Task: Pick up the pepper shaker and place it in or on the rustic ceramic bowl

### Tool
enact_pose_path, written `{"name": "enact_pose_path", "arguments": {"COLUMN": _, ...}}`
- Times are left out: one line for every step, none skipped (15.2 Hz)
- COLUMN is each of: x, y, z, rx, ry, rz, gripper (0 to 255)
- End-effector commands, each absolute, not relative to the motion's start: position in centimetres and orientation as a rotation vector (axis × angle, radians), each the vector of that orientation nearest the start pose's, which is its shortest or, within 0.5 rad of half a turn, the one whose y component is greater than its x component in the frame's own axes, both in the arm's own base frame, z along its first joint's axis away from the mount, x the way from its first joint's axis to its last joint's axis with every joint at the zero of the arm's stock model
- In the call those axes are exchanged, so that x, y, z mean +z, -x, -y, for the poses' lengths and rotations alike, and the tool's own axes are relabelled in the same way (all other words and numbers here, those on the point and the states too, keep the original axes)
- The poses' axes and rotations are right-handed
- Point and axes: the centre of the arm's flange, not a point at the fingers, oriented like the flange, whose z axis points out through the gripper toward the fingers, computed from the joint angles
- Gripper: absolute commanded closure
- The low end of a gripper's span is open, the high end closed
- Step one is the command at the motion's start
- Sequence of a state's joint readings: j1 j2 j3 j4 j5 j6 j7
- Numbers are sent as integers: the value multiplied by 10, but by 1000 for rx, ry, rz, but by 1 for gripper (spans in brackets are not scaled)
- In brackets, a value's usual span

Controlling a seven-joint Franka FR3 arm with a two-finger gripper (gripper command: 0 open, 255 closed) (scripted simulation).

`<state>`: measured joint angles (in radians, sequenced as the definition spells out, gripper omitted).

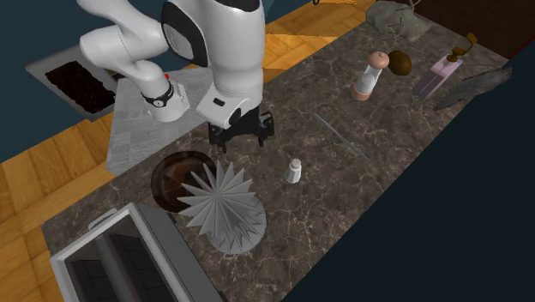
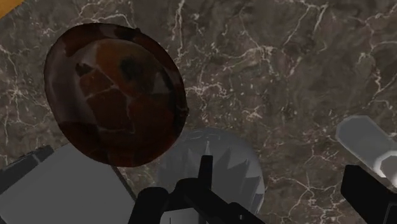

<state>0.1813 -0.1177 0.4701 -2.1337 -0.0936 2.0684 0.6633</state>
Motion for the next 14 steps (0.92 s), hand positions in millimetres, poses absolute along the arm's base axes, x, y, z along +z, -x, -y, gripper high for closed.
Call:
{"name": "enact_pose_path", "arguments": {"x": 446, "y": -422, "z": -340, "rx": -195, "ry": 3217, "rz": 61, "gripper": 0}}
{"name": "enact_pose_path", "arguments": {"x": 441, "y": -425, "z": -352, "rx": -200, "ry": 3216, "rz": 69, "gripper": 0}}
{"name": "enact_pose_path", "arguments": {"x": 437, "y": -428, "z": -364, "rx": -205, "ry": 3215, "rz": 76, "gripper": 0}}
{"name": "enact_pose_path", "arguments": {"x": 432, "y": -431, "z": -375, "rx": -210, "ry": 3214, "rz": 83, "gripper": 0}}
{"name": "enact_pose_path", "arguments": {"x": 428, "y": -433, "z": -387, "rx": -215, "ry": 3213, "rz": 91, "gripper": 0}}
{"name": "enact_pose_path", "arguments": {"x": 423, "y": -436, "z": -399, "rx": -220, "ry": 3212, "rz": 98, "gripper": 0}}
{"name": "enact_pose_path", "arguments": {"x": 419, "y": -439, "z": -411, "rx": -226, "ry": 3210, "rz": 105, "gripper": 0}}
{"name": "enact_pose_path", "arguments": {"x": 414, "y": -441, "z": -423, "rx": -231, "ry": 3209, "rz": 113, "gripper": 0}}
{"name": "enact_pose_path", "arguments": {"x": 410, "y": -444, "z": -435, "rx": -236, "ry": 3208, "rz": 120, "gripper": 0}}
{"name": "enact_pose_path", "arguments": {"x": 405, "y": -447, "z": -447, "rx": -241, "ry": 3207, "rz": 127, "gripper": 0}}
{"name": "enact_pose_path", "arguments": {"x": 401, "y": -449, "z": -458, "rx": -246, "ry": 3206, "rz": 135, "gripper": 0}}
{"name": "enact_pose_path", "arguments": {"x": 400, "y": -450, "z": -460, "rx": -247, "ry": 3205, "rz": 136, "gripper": 0}}
{"name": "enact_pose_path", "arguments": {"x": 395, "y": -450, "z": -460, "rx": -247, "ry": 3205, "rz": 136, "gripper": 0}}
{"name": "enact_pose_path", "arguments": {"x": 390, "y": -451, "z": -460, "rx": -247, "ry": 3205, "rz": 136, "gripper": 0}}
